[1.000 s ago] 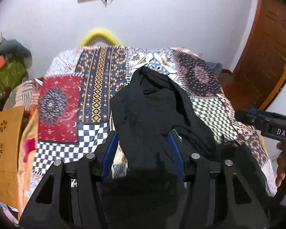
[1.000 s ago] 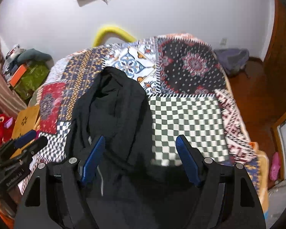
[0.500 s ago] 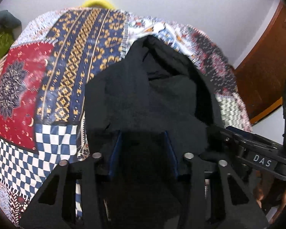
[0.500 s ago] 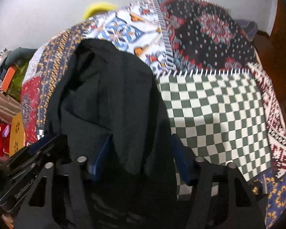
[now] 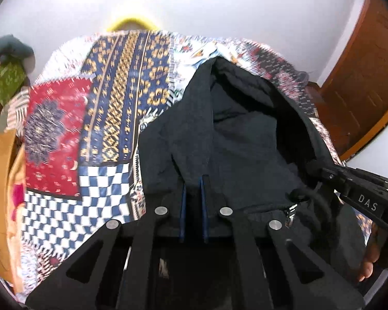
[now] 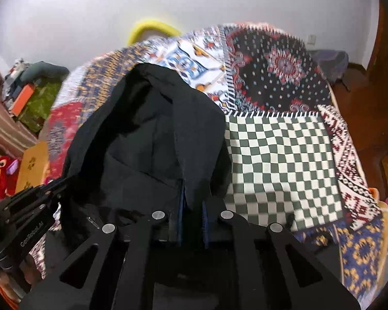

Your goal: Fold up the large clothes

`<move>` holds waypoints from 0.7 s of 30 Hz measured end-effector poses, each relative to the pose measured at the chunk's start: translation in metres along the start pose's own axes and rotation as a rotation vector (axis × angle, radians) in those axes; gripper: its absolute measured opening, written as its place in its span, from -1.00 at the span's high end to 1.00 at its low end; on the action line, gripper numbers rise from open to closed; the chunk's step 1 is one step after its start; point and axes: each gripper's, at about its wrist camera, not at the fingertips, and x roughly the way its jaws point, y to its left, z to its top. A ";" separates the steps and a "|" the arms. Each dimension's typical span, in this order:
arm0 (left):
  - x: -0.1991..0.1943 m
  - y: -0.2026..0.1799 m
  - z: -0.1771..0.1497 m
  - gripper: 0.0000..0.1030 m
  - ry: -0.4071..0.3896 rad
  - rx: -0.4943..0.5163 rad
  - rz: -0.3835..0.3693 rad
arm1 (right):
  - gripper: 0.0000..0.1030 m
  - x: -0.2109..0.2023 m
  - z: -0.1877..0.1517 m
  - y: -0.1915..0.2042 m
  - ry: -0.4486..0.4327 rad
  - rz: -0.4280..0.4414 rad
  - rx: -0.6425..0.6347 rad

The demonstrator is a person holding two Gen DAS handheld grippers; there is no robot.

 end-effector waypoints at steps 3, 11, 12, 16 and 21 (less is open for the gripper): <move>-0.034 -0.011 -0.010 0.85 -0.022 0.034 0.005 | 0.81 -0.025 -0.010 0.005 -0.014 0.015 -0.014; -0.102 -0.032 -0.059 0.85 -0.051 0.119 0.007 | 0.82 -0.078 -0.063 0.015 -0.023 0.051 -0.064; -0.108 -0.036 -0.068 0.85 -0.052 0.127 0.010 | 0.82 -0.081 -0.070 0.015 -0.018 0.051 -0.071; -0.119 -0.047 -0.103 0.85 -0.047 0.178 0.030 | 0.81 -0.084 -0.097 0.012 0.008 0.042 -0.093; -0.110 -0.053 -0.140 0.85 0.000 0.212 0.038 | 0.79 -0.078 -0.124 0.007 0.044 0.014 -0.120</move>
